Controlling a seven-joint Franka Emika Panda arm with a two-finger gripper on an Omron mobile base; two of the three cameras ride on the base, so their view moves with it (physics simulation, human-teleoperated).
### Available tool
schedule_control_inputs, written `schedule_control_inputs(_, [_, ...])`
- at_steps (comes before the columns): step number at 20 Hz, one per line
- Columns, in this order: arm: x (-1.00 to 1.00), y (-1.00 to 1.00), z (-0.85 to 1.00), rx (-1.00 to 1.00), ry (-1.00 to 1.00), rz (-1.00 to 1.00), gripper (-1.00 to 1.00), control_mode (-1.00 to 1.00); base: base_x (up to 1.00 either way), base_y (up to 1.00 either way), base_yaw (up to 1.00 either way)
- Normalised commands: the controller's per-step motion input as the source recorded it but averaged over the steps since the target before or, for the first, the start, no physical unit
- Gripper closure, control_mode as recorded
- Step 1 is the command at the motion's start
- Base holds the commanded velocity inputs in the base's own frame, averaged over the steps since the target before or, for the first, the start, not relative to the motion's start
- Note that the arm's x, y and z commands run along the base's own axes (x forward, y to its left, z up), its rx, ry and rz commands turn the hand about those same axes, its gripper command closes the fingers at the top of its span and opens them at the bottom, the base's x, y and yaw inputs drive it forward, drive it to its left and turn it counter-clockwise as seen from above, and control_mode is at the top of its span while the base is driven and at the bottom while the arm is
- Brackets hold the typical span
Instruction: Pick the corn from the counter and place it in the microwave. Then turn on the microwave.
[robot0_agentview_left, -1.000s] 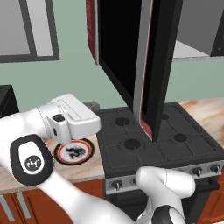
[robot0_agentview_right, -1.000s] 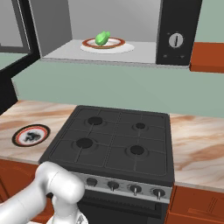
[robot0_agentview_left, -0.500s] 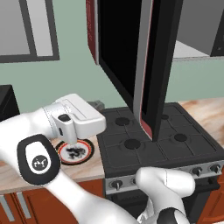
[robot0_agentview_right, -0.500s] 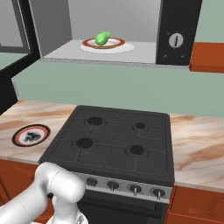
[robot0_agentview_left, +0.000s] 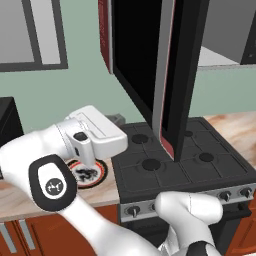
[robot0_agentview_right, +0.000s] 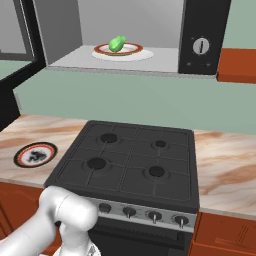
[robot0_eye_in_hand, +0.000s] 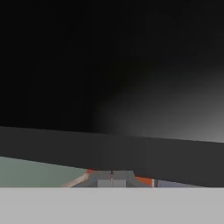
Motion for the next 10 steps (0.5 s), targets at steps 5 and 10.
schedule_control_inputs(5, [0.00, -0.15, 0.00, -0.02, -0.06, 0.00, 1.00, -1.00, 0.00, 0.00, 0.00])
schedule_control_inputs(10, [0.00, -0.15, 0.01, -0.03, -0.06, 0.00, 1.00, -1.00, 0.00, 0.00, 0.00])
